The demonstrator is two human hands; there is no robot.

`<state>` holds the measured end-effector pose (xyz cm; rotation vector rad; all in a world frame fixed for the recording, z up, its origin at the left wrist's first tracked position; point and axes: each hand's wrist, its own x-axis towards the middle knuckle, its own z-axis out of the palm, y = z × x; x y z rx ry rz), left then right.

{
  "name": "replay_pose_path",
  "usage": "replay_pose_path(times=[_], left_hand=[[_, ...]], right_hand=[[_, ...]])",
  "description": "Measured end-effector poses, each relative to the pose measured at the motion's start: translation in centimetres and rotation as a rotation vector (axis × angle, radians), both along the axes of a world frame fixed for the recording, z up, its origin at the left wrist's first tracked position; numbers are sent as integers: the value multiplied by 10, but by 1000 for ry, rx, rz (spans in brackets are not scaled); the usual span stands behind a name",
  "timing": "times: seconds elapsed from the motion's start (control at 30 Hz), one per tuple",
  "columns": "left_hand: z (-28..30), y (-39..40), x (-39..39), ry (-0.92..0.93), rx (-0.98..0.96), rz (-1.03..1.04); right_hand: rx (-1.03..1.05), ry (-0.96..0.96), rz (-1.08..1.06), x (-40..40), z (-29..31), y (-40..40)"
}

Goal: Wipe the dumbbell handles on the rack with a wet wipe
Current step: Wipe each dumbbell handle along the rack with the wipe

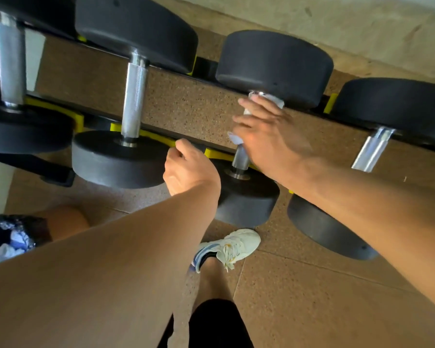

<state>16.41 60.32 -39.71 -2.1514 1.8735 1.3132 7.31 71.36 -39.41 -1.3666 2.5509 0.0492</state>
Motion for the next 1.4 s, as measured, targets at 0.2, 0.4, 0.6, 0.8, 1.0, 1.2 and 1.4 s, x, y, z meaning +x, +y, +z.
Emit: replay_pose_path(times=[0.2,0.4,0.6,0.8,1.0,1.2,1.4], left_hand=[[3,0,0,19,24,22],[7,3,-2,7,27,0],[8,3,-3,20,22,21],[5,1,-3,23,28,46],[6,4,0,68,28,43],[4,3,0,47,7,6],[-1,0,0,0,-29,-49]], right_hand=[[-88,-499,-221,48,14,2],[-485,-299,-449,24,40,-3],[97,-43,96,-8,-9,-5],[-177,-670,-380,51,6,1],[-747,-443,-713,42,36,7],[-48,-160,2,-5,-4,10],[-416,-945,-610,79,4,40]])
